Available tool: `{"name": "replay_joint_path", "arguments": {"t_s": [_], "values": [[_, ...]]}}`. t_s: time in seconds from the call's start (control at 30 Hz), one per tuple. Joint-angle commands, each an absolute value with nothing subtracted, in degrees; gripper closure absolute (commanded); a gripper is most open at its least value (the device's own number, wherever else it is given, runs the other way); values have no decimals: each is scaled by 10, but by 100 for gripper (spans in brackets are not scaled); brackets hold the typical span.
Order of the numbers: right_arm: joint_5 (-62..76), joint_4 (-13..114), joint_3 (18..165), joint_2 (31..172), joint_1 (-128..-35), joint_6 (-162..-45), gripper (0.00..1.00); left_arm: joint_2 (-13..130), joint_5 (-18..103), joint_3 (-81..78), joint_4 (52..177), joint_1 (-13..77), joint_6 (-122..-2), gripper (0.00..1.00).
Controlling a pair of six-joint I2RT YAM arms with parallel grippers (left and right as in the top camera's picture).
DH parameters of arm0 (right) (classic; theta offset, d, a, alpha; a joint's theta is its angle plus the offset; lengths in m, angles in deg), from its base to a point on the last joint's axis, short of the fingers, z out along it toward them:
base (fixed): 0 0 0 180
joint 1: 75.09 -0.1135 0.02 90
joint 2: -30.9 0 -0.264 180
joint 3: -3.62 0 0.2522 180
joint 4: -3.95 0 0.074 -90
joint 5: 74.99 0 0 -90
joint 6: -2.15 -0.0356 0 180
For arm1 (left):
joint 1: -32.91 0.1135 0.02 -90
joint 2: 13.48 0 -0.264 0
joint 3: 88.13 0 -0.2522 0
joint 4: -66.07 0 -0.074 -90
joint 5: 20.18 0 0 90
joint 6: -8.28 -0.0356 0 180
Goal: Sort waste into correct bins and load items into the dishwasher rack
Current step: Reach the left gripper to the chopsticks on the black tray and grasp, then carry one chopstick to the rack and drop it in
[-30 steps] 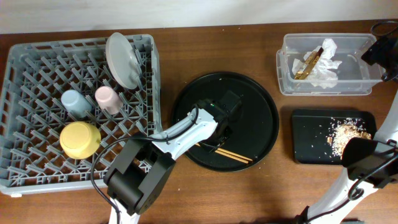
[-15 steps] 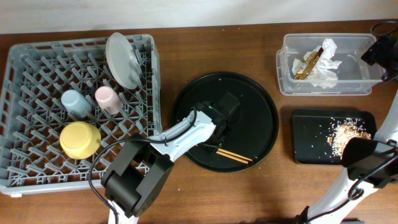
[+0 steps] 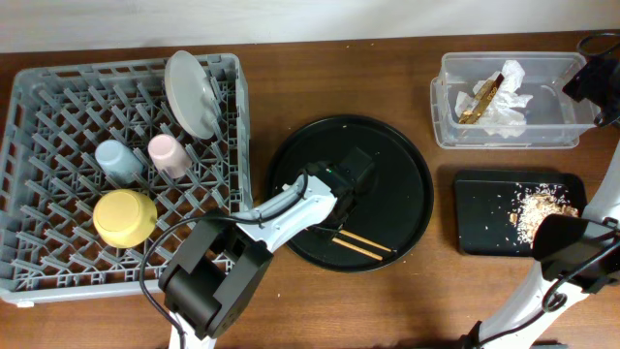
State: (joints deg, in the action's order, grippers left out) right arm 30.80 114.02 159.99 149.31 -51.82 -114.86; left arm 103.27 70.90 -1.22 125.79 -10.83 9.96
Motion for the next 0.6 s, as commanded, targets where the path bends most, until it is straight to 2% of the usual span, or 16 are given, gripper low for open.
{"name": "replay_joint_path", "arguments": {"t_s": [0.0,0.1,0.33,0.57], "values": [[315,1142,1600,1495,-518,-1154,1,1047,737,2,1255,-104,68,77],[315,1142,1600,1495,-518,-1154,1,1047,737,2,1255,-102,13,98],[315,1142,1600,1495,-518,-1154,1,1014,735,-7,1258,-99,-54,99],[315,1142,1600,1495,-518,-1154,1,895,754,-17,1257,-95,-121,99]]}}
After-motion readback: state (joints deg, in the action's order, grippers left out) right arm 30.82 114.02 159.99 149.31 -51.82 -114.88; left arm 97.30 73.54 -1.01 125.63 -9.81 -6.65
